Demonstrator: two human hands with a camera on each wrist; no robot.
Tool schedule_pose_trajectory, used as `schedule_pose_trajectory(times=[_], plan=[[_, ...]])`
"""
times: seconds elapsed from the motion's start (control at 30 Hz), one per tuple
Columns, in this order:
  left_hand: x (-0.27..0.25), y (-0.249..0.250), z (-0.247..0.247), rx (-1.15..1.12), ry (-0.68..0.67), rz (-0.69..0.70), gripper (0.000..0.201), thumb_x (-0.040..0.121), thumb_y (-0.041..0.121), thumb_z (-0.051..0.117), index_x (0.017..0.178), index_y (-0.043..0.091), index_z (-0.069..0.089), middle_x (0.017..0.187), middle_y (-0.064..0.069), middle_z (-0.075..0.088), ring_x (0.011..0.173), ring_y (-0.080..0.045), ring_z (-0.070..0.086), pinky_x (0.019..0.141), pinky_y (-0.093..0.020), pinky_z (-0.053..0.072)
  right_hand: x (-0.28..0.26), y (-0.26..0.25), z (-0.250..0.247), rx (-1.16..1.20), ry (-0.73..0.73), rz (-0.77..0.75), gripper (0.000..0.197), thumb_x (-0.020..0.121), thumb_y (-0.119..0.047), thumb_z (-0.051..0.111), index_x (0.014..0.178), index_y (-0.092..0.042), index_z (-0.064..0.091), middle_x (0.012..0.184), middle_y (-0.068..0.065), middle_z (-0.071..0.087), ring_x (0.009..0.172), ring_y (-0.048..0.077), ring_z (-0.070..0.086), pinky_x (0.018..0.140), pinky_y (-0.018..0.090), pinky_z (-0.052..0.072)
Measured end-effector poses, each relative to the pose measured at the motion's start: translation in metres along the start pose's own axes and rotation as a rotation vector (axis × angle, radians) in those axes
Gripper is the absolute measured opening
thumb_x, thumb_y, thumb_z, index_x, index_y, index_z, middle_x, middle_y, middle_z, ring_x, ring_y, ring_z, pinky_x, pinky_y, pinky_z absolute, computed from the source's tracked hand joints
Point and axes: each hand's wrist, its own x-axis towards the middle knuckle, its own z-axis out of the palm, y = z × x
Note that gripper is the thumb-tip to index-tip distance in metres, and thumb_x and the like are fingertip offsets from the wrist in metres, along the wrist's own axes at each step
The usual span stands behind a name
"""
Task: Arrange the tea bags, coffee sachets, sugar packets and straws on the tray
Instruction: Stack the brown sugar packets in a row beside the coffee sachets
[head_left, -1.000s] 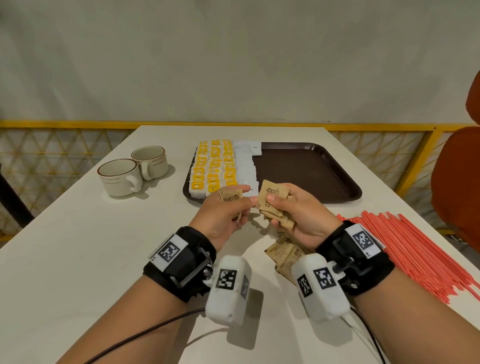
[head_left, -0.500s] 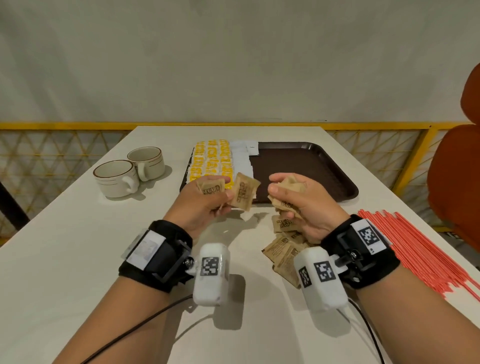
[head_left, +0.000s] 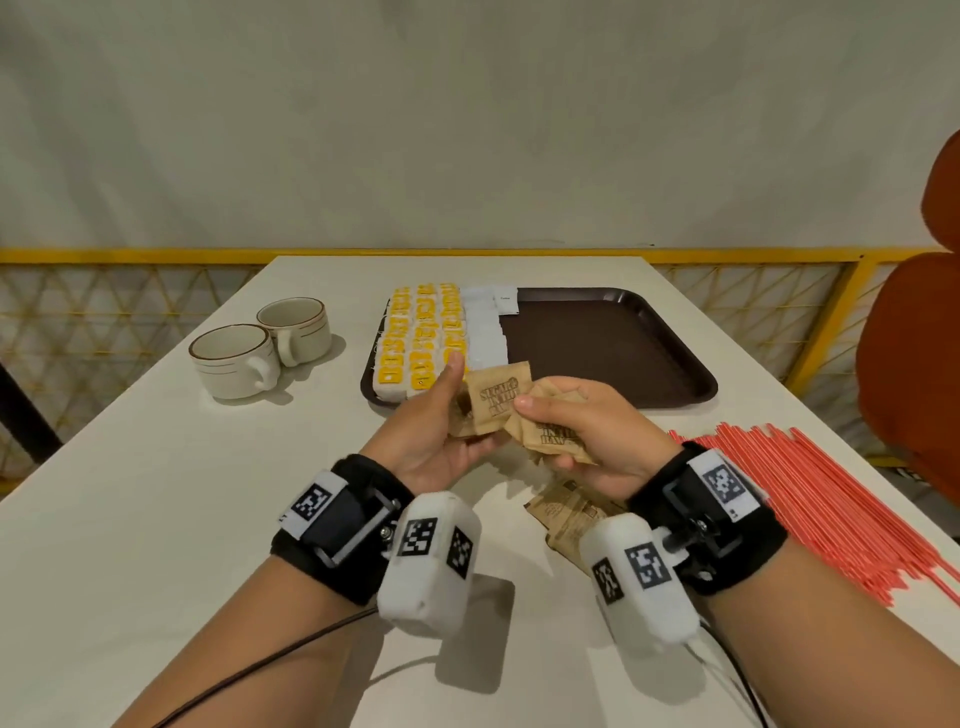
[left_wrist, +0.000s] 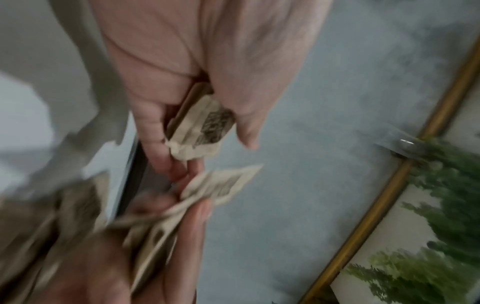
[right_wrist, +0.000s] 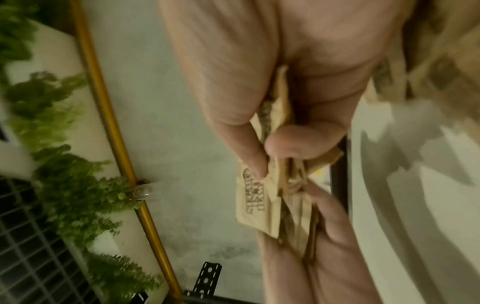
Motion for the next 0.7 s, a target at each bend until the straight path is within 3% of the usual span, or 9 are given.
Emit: schedule_pose_trajectory(times=[0.1,0.17,0.27,0.33,0.43,0.5,0.63,0.7], plan=[[0.003,-0.008,0.006,-0.171,-0.059,0.016,0.073,0.087,0.059,0.034,0.113,-0.005,0.058,0.115,-0.024,0.064,0.104,-0.029,0.064,0.094,-0.038,0.049,0.000,0.005,0.007,-0.027,0.082,-0.030,0.004,0.088,-0.008,0.065,0.091,-0.005,0.065,0.075,0.008,0.068,0.048,0.009,0.058,0.033,0.017,0.037],[0.003,-0.013,0.007,-0.155,-0.054,0.065,0.061,0.083,0.047,0.047,0.114,-0.005,0.057,0.119,-0.023,0.062,0.108,-0.029,0.062,0.098,-0.039,0.047,0.001,0.008,0.008,-0.038,0.114,-0.063,0.000,0.088,-0.007,0.065,0.088,-0.007,0.065,0.075,0.007,0.067,0.049,0.009,0.059,0.033,0.017,0.037],[0.009,-0.022,0.004,-0.044,0.009,0.113,0.036,0.088,0.015,0.055,0.120,-0.002,0.056,0.123,-0.022,0.060,0.105,-0.029,0.061,0.092,-0.041,0.049,0.001,0.011,0.009,-0.069,0.094,-0.061,0.006,0.090,-0.006,0.062,0.095,-0.005,0.064,0.077,0.011,0.064,0.053,0.011,0.057,0.035,0.018,0.040],[0.011,-0.023,0.005,-0.078,0.068,0.120,0.026,0.094,0.007,0.049,0.118,-0.001,0.057,0.116,-0.022,0.062,0.099,-0.027,0.062,0.086,-0.037,0.051,0.001,0.010,0.010,-0.055,0.069,-0.025,0.014,0.091,0.000,0.057,0.105,-0.002,0.061,0.081,0.012,0.063,0.054,0.011,0.059,0.038,0.018,0.043],[0.011,-0.017,0.002,-0.220,0.121,0.110,0.021,0.100,0.008,0.040,0.114,0.001,0.054,0.105,-0.019,0.065,0.091,-0.026,0.065,0.071,-0.034,0.059,0.003,0.005,0.007,0.050,0.049,0.018,0.024,0.090,0.011,0.048,0.111,0.000,0.054,0.090,0.014,0.063,0.060,0.016,0.063,0.047,0.022,0.052],[0.012,-0.012,-0.004,-0.248,0.170,0.124,0.019,0.099,0.008,0.043,0.112,0.005,0.056,0.099,-0.015,0.067,0.089,-0.026,0.066,0.070,-0.037,0.058,0.003,0.002,0.003,0.147,0.031,0.004,0.023,0.090,0.014,0.048,0.108,0.001,0.053,0.090,0.016,0.065,0.066,0.021,0.066,0.057,0.025,0.057],[0.011,-0.007,-0.012,-0.143,0.184,0.089,0.009,0.092,0.008,0.057,0.100,0.010,0.060,0.081,-0.008,0.063,0.070,-0.017,0.062,0.059,-0.027,0.056,0.004,0.001,-0.003,0.232,0.006,-0.041,0.020,0.089,0.012,0.052,0.105,0.003,0.058,0.090,0.018,0.068,0.070,0.020,0.068,0.062,0.024,0.058],[0.009,-0.007,-0.011,-0.048,0.134,0.072,0.007,0.087,0.011,0.063,0.093,0.011,0.061,0.078,-0.007,0.063,0.069,-0.015,0.061,0.058,-0.024,0.053,0.004,0.001,-0.003,0.266,0.008,-0.050,0.022,0.089,0.010,0.053,0.109,0.003,0.059,0.088,0.017,0.069,0.071,0.019,0.069,0.064,0.024,0.058]])
